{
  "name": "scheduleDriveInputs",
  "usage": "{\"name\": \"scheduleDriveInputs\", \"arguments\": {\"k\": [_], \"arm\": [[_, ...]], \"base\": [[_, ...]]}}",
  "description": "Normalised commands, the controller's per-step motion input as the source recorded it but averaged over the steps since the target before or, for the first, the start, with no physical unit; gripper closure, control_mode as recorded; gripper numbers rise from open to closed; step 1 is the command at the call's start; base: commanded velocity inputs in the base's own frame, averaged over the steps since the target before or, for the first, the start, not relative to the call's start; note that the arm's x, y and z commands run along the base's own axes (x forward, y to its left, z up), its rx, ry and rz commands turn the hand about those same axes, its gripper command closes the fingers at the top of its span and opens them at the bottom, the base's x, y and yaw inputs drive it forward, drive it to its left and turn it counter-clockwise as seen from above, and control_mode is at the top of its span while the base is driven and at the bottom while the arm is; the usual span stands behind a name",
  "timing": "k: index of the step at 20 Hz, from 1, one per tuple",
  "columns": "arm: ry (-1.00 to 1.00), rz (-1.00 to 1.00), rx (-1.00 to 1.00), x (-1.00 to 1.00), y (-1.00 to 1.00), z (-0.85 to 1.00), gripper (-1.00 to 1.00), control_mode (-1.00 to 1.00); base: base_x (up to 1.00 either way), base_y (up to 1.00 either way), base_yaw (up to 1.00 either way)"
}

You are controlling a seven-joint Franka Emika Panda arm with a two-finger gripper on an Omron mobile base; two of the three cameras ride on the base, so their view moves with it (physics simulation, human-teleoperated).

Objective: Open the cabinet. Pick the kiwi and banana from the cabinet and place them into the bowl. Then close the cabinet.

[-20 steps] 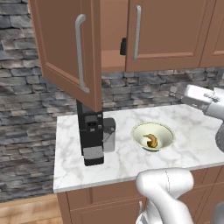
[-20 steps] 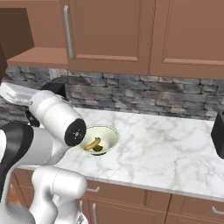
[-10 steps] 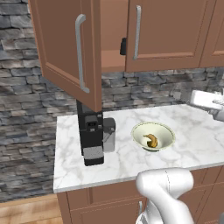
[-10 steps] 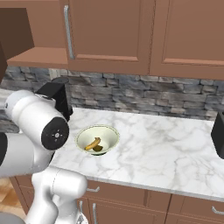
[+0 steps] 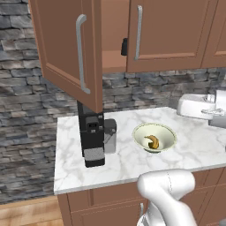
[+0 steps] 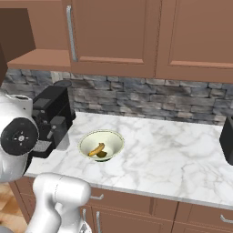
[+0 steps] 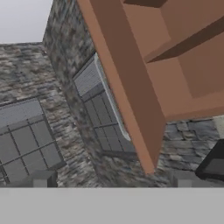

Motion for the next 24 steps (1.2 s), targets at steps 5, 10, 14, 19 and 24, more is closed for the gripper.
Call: {"name": "scheduleDriveInputs", "arguments": {"k": [5,10,14,19,24], "arm": [[-0.06,-0.09,-0.02,-0.13,0.33,0.00,-1.00,-1.00],[-0.05,-0.12,0.00,-0.16,0.22,0.00,-1.00,-1.00],[0.00,-0.15,0.00,-0.03,0.19,0.00,-1.00,-1.00],[0.00,-0.15,0.00,-0.03,0.25,-0.01,-1.00,-1.00],[0.00,-0.16,0.00,-0.04,0.26,-0.11,-1.00,-1.00]], "base": [[0.00,0.00,0.00],[0.00,0.00,0.00],[0.00,0.00,0.00],[0.00,0.00,0.00],[0.00,0.00,0.00]]}}
